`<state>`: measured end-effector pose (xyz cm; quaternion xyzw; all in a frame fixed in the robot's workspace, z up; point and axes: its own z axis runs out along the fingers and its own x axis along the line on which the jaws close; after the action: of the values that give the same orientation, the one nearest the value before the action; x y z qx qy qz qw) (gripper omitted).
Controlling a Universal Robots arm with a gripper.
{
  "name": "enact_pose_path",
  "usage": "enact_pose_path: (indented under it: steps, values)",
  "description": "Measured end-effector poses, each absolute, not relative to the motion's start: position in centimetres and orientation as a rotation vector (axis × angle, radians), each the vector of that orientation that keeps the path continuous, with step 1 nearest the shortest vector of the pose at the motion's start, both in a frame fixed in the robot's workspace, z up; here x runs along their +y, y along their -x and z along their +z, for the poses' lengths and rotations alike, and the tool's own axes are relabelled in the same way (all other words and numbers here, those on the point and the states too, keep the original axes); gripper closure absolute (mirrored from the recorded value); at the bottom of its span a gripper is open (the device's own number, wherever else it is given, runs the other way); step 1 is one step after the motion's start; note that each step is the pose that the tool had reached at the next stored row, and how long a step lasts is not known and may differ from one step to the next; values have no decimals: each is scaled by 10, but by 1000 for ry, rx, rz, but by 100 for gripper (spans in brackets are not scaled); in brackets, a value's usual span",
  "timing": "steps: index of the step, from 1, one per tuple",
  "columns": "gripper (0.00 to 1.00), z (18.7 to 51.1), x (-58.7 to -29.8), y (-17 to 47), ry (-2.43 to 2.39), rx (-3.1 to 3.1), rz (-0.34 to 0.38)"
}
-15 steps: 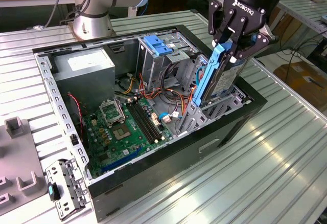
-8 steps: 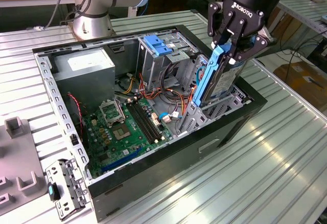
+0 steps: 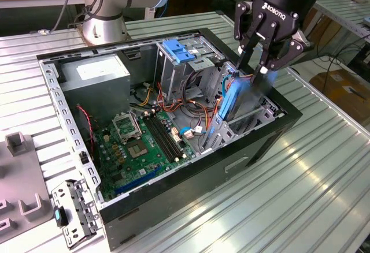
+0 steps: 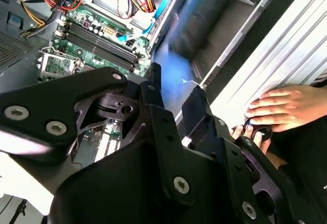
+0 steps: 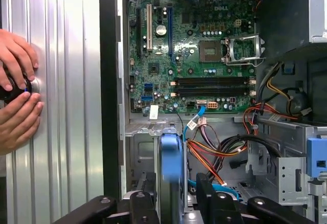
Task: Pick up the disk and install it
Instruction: 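Insert the disk into the insertion slot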
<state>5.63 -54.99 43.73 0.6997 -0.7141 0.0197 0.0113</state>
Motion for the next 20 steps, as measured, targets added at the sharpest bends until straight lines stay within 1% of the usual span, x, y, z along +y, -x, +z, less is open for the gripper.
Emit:
enact_pose_path:
  steps: [8, 9, 12, 14, 16, 20]
  values:
    - [56, 421, -550, -56, -2182, -2227, 62]
    - [57, 419, -550, -56, -2182, -2227, 62]
    - [76, 413, -551, -56, -2182, -2227, 62]
    - [76, 409, -552, -56, -2182, -2227, 62]
    - [88, 405, -553, -56, -2182, -2227, 62]
    - [89, 398, -555, -56, -2182, -2227, 62]
